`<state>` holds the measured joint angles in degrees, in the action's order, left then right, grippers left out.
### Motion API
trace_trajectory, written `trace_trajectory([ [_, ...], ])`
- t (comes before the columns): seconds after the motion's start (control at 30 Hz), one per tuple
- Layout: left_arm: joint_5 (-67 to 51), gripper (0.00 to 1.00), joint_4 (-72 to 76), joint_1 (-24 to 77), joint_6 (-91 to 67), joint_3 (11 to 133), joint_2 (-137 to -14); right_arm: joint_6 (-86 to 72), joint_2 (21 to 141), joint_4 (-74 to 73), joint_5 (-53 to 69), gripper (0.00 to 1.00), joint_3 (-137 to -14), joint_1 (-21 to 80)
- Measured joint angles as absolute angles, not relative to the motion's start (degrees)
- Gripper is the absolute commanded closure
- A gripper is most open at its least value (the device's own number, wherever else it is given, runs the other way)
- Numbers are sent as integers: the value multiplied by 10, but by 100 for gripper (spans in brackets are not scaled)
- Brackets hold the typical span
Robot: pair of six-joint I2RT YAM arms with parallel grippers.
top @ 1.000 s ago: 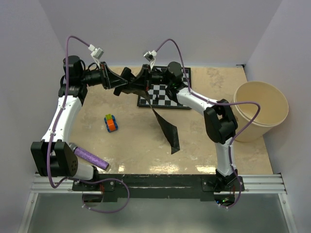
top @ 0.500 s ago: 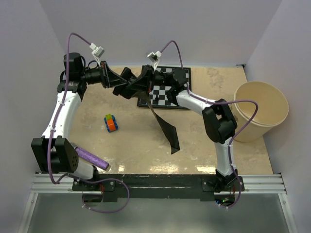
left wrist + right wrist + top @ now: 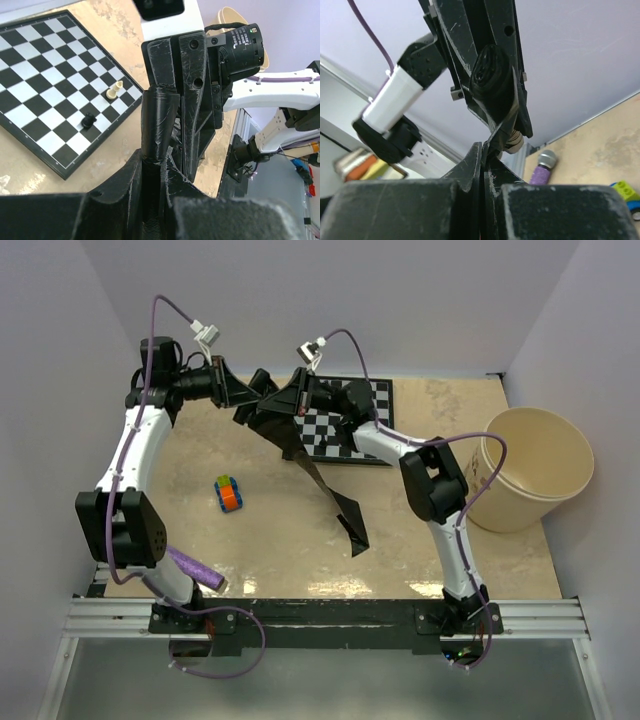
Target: Put the trash bags into the trash bin
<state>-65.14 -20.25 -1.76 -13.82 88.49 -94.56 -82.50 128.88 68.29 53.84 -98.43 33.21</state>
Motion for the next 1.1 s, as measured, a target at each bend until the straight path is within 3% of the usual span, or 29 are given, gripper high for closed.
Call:
trace_trajectory([
  [0.33,-738,100,-141,-31,-167,960,-994,-910,1320,637,532,100,-1109,333],
  [0.63,-867,100,24,-52,-367,896,-1000,-922,1320,637,572,100,-1137,345],
  [1.1,-844,100,3,-80,-379,891,-1007,-884,1317,618,580,100,-1186,352],
])
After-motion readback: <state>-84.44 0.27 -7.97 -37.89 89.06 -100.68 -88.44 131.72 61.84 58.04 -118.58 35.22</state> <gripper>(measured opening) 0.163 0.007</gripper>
